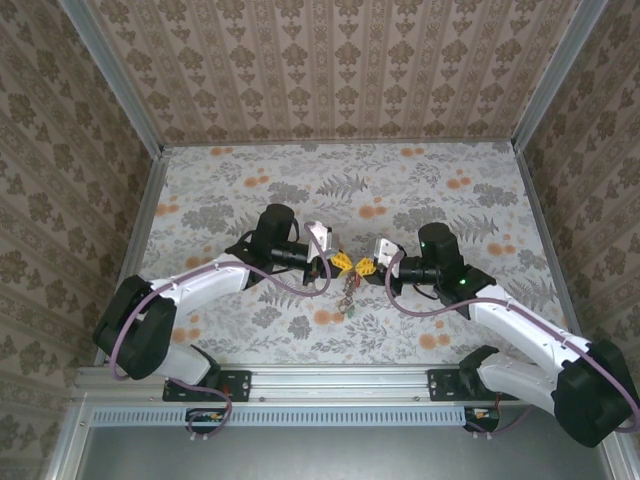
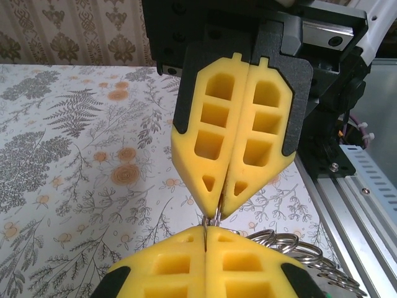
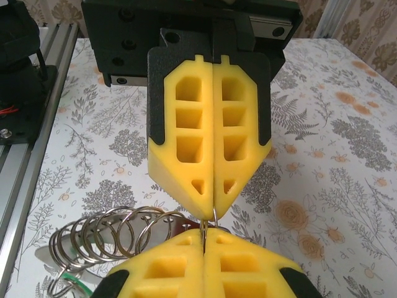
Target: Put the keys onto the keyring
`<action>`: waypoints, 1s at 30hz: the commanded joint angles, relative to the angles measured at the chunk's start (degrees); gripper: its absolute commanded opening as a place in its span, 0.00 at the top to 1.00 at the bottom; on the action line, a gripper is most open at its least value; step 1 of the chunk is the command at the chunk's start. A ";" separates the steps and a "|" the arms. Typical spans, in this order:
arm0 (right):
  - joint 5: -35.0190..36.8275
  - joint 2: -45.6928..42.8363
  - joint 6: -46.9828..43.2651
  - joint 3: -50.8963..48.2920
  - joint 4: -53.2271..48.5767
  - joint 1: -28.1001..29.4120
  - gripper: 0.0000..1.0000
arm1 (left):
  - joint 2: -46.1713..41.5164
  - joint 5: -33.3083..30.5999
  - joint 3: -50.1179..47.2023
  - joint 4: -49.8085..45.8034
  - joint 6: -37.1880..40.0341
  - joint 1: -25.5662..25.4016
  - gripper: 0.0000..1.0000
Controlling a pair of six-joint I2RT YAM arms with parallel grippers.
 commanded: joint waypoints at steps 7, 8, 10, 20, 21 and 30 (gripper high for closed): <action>4.15 -3.16 -1.66 1.15 -1.13 1.00 1.00 | -0.67 1.56 2.01 2.94 0.24 -0.86 1.00; 4.92 -3.81 -2.16 1.05 -2.27 1.02 1.00 | -1.02 0.78 1.69 2.97 0.33 -0.82 1.00; 6.40 -4.65 -2.95 1.08 -4.61 0.93 1.00 | -1.64 -0.59 0.80 4.05 0.09 -0.71 1.00; 8.19 -6.78 1.88 -1.07 -5.17 0.10 1.00 | -3.86 -4.39 -1.72 7.72 -0.99 -0.53 1.00; 7.96 -6.89 2.29 -1.42 -4.41 0.12 1.00 | -3.86 -4.41 -1.85 7.89 -1.07 -0.45 1.00; 7.51 -5.85 9.17 -0.33 -5.03 -1.71 1.00 | -5.14 -7.00 -3.63 10.82 -2.15 -0.51 1.00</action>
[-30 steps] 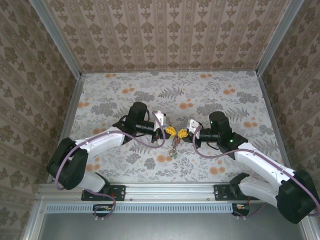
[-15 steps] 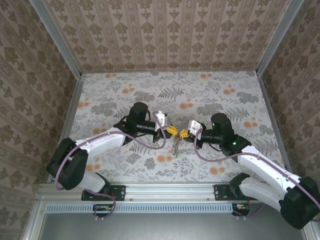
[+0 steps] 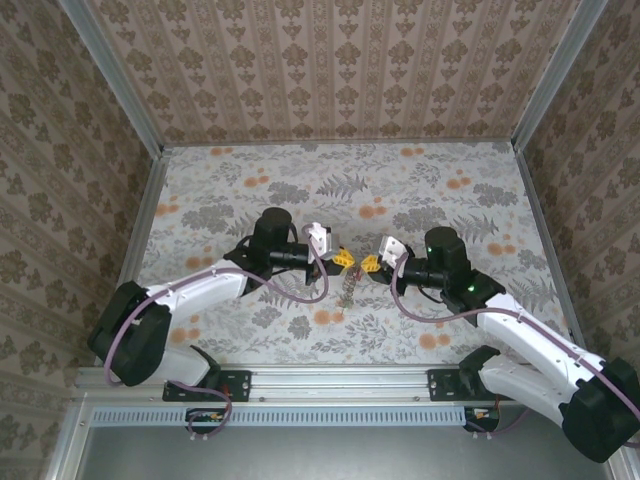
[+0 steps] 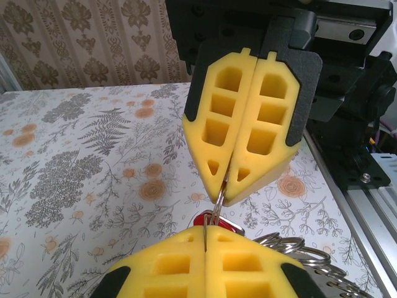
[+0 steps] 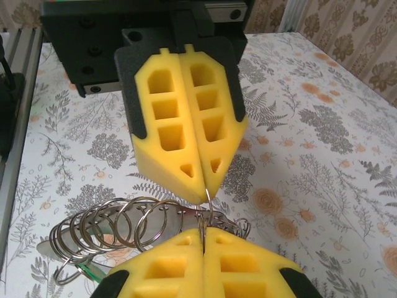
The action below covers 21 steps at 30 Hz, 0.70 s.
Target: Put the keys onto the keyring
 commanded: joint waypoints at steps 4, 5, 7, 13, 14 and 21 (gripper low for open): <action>-1.73 1.42 10.59 0.37 -1.25 -2.49 1.00 | -2.75 -2.43 -1.82 5.92 -1.77 0.56 1.00; -2.17 2.07 12.38 0.72 -0.99 -2.50 1.00 | -2.65 -2.38 -1.88 6.33 -1.91 0.55 1.00; -2.10 3.31 16.23 1.52 -0.50 -2.59 1.00 | -2.47 -2.57 -2.12 6.99 -2.18 0.34 1.00; -3.30 6.21 20.88 1.80 2.30 -2.67 1.00 | -0.74 -4.13 -3.07 8.85 -2.95 -0.10 1.00; -3.25 6.21 20.18 1.75 2.26 -2.67 1.00 | -0.57 -4.61 -3.51 9.29 -3.23 -0.12 1.00; -2.29 4.59 14.51 2.16 -0.75 -2.72 1.00 | -1.73 -6.75 -3.82 6.55 -1.92 1.11 0.81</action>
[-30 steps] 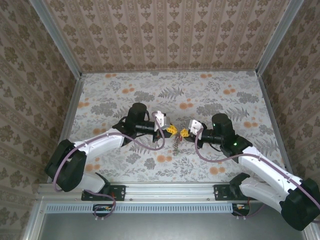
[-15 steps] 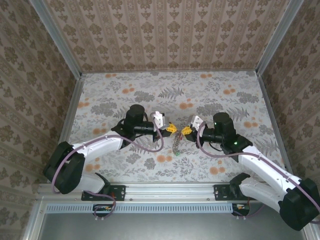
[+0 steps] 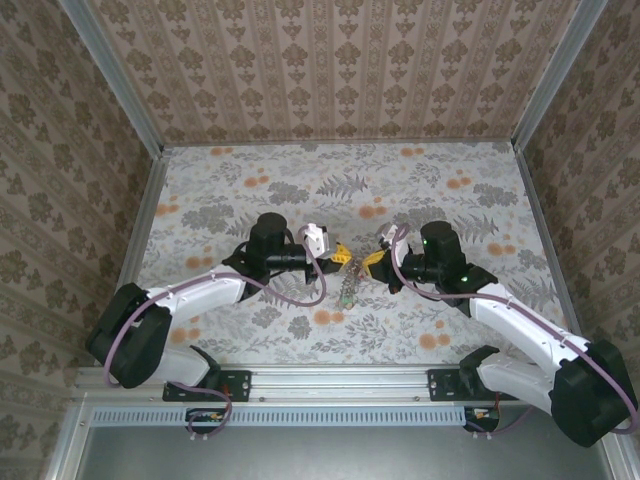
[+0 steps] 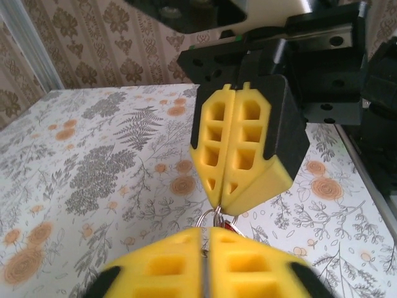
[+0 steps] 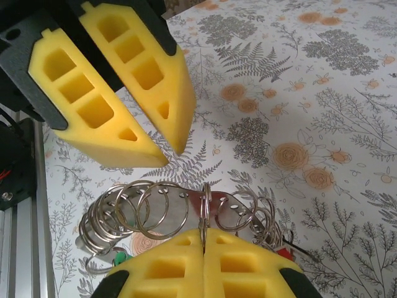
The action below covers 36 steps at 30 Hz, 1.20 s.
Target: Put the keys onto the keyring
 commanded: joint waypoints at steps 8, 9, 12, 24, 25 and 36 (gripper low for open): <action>-1.18 -1.55 -5.23 2.30 -2.17 -0.07 1.00 | -0.12 2.97 6.89 -10.32 5.10 3.56 0.69; -1.22 -1.50 -5.59 2.30 -2.28 -0.07 1.00 | 0.36 4.14 8.02 -11.96 5.95 4.18 0.67; -1.38 -1.47 -6.55 2.39 -2.64 -0.07 1.00 | 2.42 5.89 14.08 -24.44 13.46 5.15 0.66; -2.13 -1.36 -8.49 3.42 -2.85 -0.07 1.00 | 14.58 15.99 36.28 -59.32 34.52 5.86 0.61; -1.95 -1.29 -8.55 3.51 -3.01 -0.07 1.00 | 15.10 16.89 36.96 -60.25 34.97 5.94 0.60; -2.25 -1.23 -9.72 4.05 -3.26 -0.07 1.00 | 20.65 16.59 42.52 -67.61 38.91 4.66 0.55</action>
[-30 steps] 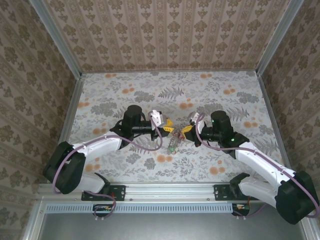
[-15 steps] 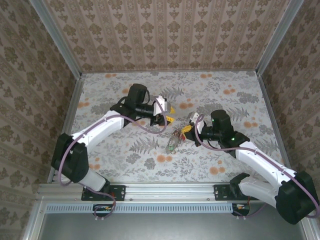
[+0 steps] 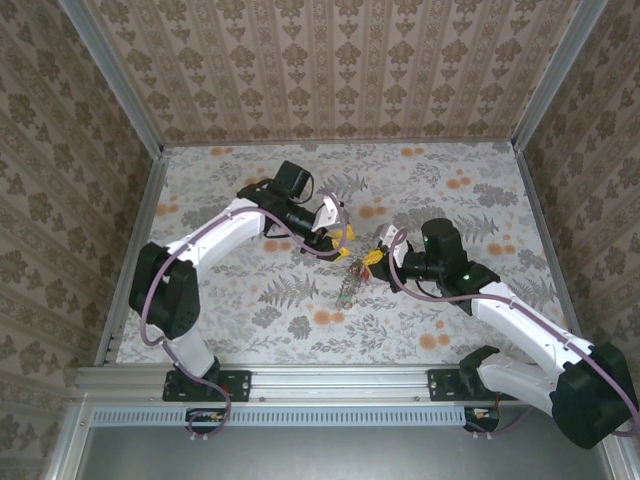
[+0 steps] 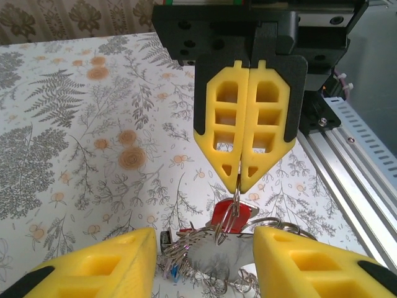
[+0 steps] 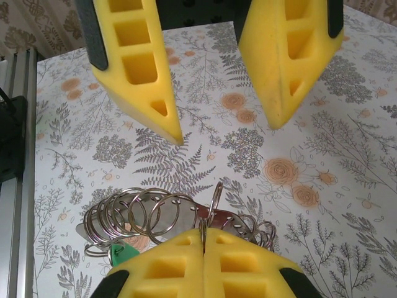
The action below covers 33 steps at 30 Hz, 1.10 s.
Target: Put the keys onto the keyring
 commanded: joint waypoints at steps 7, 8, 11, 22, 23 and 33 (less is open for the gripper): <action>-2.02 -0.51 -1.47 2.31 -0.58 -0.05 1.00 | 4.04 -1.67 4.77 -5.19 4.21 -1.93 0.55; -2.11 -0.49 -1.46 2.39 -0.58 -0.07 1.00 | 4.28 -1.79 5.06 -5.19 4.29 -2.09 0.55; -2.10 -0.49 -1.54 2.40 -0.35 -0.06 1.00 | 5.36 -2.78 6.24 -6.68 5.20 -2.44 0.55; -2.03 -0.43 -1.72 2.44 0.02 -0.05 1.00 | 7.59 -3.56 9.59 -12.02 8.00 -3.42 0.62; -2.08 -0.45 -1.72 2.40 0.07 -0.06 1.00 | 7.84 -3.43 9.91 -12.43 8.23 -3.51 0.62; -1.34 -0.61 -1.69 2.23 0.40 -0.07 1.00 | 9.71 -3.30 12.80 -17.91 11.04 -3.86 0.66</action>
